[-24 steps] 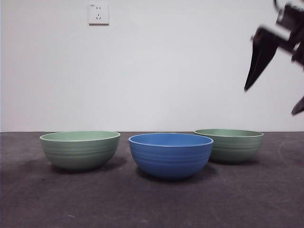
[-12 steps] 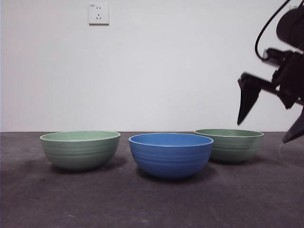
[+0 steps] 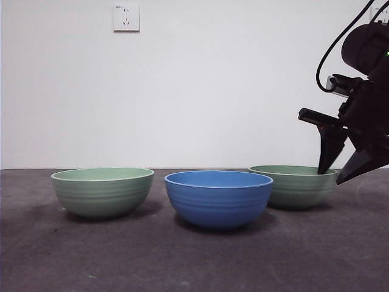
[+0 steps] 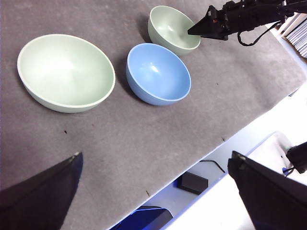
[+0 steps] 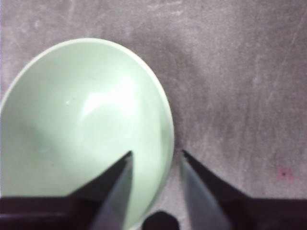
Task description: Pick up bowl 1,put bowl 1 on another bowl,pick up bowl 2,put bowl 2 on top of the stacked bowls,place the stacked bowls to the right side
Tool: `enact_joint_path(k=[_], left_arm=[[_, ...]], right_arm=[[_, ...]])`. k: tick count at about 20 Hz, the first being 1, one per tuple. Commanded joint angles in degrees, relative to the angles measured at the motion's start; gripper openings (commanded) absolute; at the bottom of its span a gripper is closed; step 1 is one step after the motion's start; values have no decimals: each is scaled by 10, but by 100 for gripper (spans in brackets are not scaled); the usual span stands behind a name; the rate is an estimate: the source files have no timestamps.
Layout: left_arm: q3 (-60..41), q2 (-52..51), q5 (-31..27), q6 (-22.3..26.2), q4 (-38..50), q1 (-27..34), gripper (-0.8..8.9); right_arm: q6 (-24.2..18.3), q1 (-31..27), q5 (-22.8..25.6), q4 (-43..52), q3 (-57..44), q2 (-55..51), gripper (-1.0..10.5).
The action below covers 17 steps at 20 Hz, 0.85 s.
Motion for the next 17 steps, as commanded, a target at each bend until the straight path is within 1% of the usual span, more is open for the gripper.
enact_joint_path(k=[1,2,3,7,11,14,17], left_arm=[[0,-1,2,-2,-3,-2,576],[0,-1,2,-2,-4,-2,576],[0,-1,2,-2,-5,-2,576],[0,-1,2,-2,-7,-2,576],[0,-1,2,-2,-7,-2,576],[0,-1,2,-2,-6,-2,576],[0,-1,2,-2,-6,-2,576]], right_arm=[[3,1,14,6,1,8,19],[3,1,14,6,1,8,15],[3,1,14,7,1,8,-13],[4,1,16,23,1,5,-12],[7,6,12,7,11,-45,-12],[-9,29,11,-30,30,-104,-12],[-16,74,12,-51,32,-143,-12]])
